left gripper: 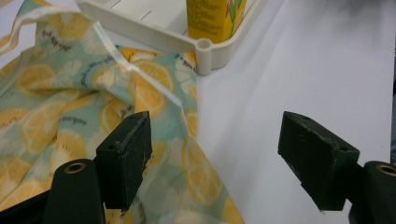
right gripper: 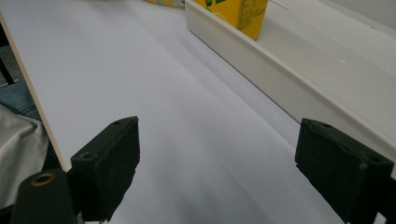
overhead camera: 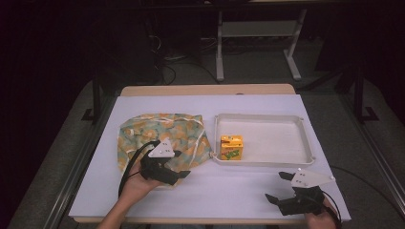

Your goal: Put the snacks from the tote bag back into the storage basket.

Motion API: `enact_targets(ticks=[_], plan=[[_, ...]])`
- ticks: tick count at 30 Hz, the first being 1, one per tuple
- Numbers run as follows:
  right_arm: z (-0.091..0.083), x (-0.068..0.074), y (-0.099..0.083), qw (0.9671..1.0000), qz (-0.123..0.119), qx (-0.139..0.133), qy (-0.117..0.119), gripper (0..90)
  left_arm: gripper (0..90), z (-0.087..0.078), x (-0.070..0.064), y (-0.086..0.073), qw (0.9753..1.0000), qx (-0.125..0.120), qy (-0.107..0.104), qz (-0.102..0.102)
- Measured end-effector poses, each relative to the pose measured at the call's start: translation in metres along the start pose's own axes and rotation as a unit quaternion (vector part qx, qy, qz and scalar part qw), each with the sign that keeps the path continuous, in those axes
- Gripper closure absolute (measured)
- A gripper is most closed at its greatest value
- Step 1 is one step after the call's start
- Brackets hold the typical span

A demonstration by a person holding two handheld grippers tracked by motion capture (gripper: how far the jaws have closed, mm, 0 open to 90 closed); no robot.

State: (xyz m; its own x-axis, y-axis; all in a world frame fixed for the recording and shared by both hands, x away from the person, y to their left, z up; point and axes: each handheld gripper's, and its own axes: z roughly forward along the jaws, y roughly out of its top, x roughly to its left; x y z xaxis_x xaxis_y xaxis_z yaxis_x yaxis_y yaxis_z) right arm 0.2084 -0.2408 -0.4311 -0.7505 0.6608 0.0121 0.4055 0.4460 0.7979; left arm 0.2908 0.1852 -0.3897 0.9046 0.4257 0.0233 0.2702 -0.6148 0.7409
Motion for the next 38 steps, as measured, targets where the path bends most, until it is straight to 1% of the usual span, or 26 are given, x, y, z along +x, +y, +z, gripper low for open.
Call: enact_targets(ticks=[1,4,6,8,10,11,12,13,16,17,21,22,23,25,27,30,34,35,36,38], plan=[[0.000,0.000,0.000,1.0000,0.000,0.000,0.000,13.4,25.4,-0.002,0.001,-0.003,1.0000,-0.001,0.001,-0.001],[0.000,-0.001,0.000,1.0000,0.001,0.001,-0.001,13.4,25.3,-0.005,0.000,-0.008,0.9999,-0.009,0.005,-0.011],[0.000,-0.001,0.000,1.0000,0.001,0.001,-0.001,13.5,25.3,-0.007,0.000,-0.010,0.9999,0.001,0.010,-0.005],[0.000,-0.001,0.000,1.0000,0.001,0.001,0.000,13.5,25.3,-0.009,-0.001,-0.012,0.9999,0.002,0.012,-0.004],[0.000,-0.001,0.000,1.0000,0.001,0.002,0.000,13.4,25.3,-0.010,-0.003,-0.014,0.9998,0.000,0.015,-0.008],[0.000,-0.001,0.000,1.0000,0.002,0.002,0.000,13.5,25.3,-0.011,-0.003,-0.015,0.9999,0.001,0.015,-0.004],[0.000,-0.001,0.000,1.0000,0.002,0.002,0.000,13.5,25.3,-0.011,-0.004,-0.017,0.9998,-0.006,0.010,-0.014],[0.000,-0.001,0.000,1.0000,0.002,0.002,0.000,13.5,25.4,-0.012,-0.003,-0.018,0.9999,-0.005,0.007,-0.014],[0.000,-0.001,0.000,1.0000,0.000,0.001,-0.001,13.5,25.4,-0.013,-0.005,-0.023,0.9997,-0.006,0.012,-0.020],[0.000,-0.001,0.000,1.0000,0.001,0.002,-0.001,13.4,25.4,-0.014,-0.005,-0.024,0.9998,-0.006,0.012,-0.018],[0.001,-0.001,0.000,1.0000,-0.001,0.002,0.000,13.5,25.3,-0.014,-0.008,-0.030,0.9995,-0.009,0.019,-0.025],[0.001,-0.001,0.000,1.0000,-0.002,0.002,0.000,13.4,25.2,-0.015,-0.009,-0.031,0.9996,-0.005,0.022,-0.019],[0.001,-0.001,0.001,1.0000,-0.001,0.002,0.002,13.5,24.9,-0.015,-0.010,-0.032,0.9994,-0.008,0.024,-0.022],[0.001,0.000,0.001,1.0000,-0.005,0.002,0.002,13.5,24.7,-0.016,-0.011,-0.034,0.9994,-0.008,0.031,-0.016],[0.002,0.001,0.001,1.0000,-0.007,0.004,0.003,13.5,24.0,-0.016,-0.011,-0.036,0.9992,-0.013,0.029,-0.023],[0.002,0.002,0.002,0.9998,-0.016,0.005,0.007,13.5,23.1,-0.016,-0.010,-0.038,0.9992,-0.015,0.031,-0.021],[0.004,0.002,0.002,0.9998,-0.017,0.011,0.009,13.4,23.0,-0.016,-0.011,-0.039,0.9990,-0.023,0.034,-0.018],[0.004,0.002,0.003,0.9997,-0.019,0.011,0.010,13.4,22.9,-0.016,-0.011,-0.039,0.9990,-0.024,0.034,-0.018],[0.005,0.002,0.003,0.9997,-0.022,0.010,0.010,13.5,22.7,-0.016,-0.011,-0.039,0.9990,-0.026,0.029,-0.020],[0.006,0.002,0.003,0.9996,-0.023,0.014,0.011,13.5,22.6,-0.015,-0.010,-0.040,0.9991,-0.024,0.029,-0.020]])
